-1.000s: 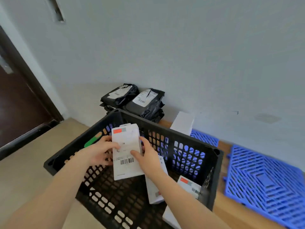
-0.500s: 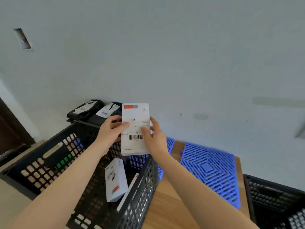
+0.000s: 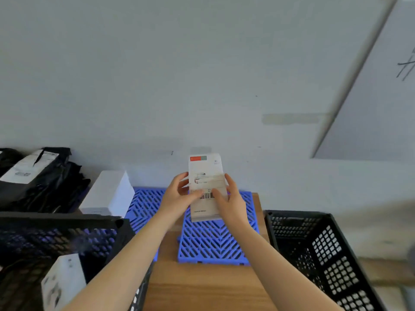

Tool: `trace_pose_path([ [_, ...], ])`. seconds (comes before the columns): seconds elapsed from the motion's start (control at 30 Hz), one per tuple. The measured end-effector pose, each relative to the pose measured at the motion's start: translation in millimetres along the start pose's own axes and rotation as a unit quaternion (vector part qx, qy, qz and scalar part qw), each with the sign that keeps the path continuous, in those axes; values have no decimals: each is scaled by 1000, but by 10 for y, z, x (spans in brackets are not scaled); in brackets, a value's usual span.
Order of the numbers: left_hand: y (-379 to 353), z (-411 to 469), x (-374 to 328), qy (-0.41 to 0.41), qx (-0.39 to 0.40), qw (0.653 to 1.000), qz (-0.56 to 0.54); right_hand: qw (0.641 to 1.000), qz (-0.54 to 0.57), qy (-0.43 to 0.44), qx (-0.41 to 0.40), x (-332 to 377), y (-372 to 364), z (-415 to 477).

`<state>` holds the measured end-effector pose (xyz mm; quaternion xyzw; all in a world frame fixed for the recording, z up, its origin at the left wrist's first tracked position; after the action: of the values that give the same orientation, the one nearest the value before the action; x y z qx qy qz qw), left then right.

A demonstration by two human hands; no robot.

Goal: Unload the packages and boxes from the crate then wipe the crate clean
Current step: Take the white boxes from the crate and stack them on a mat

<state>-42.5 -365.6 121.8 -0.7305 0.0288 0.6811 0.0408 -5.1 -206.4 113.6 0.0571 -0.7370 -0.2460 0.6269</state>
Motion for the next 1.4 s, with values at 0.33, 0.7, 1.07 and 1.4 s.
trace_pose_path([
  [0.33,-490,662,1541,128,36,989,65,980,-71,-182,32,-1438,-297,638],
  [0.7,-587,931,2174,142,39,983,108,965,-150,-211,36,-1937,-599,960],
  [1.07,-570,936,1791,127,59,979,150,966,-204,-162,-4,-1717,-381,897],
  [1.4,195,47,-35,-31,-30,985,166,991,-126,7,-39,-318,-183,18],
])
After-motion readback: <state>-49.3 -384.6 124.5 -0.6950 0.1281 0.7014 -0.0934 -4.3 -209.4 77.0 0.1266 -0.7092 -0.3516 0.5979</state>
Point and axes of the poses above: each hand's wrist, its own z-axis towards the middle knuckle, its own y-axis out of the back of the hand, x = y × z, the point moved 4 cm from there along z, towards the middle knuckle, and after that the axes turned 11 degrees about -z, right-handed, at the moved point
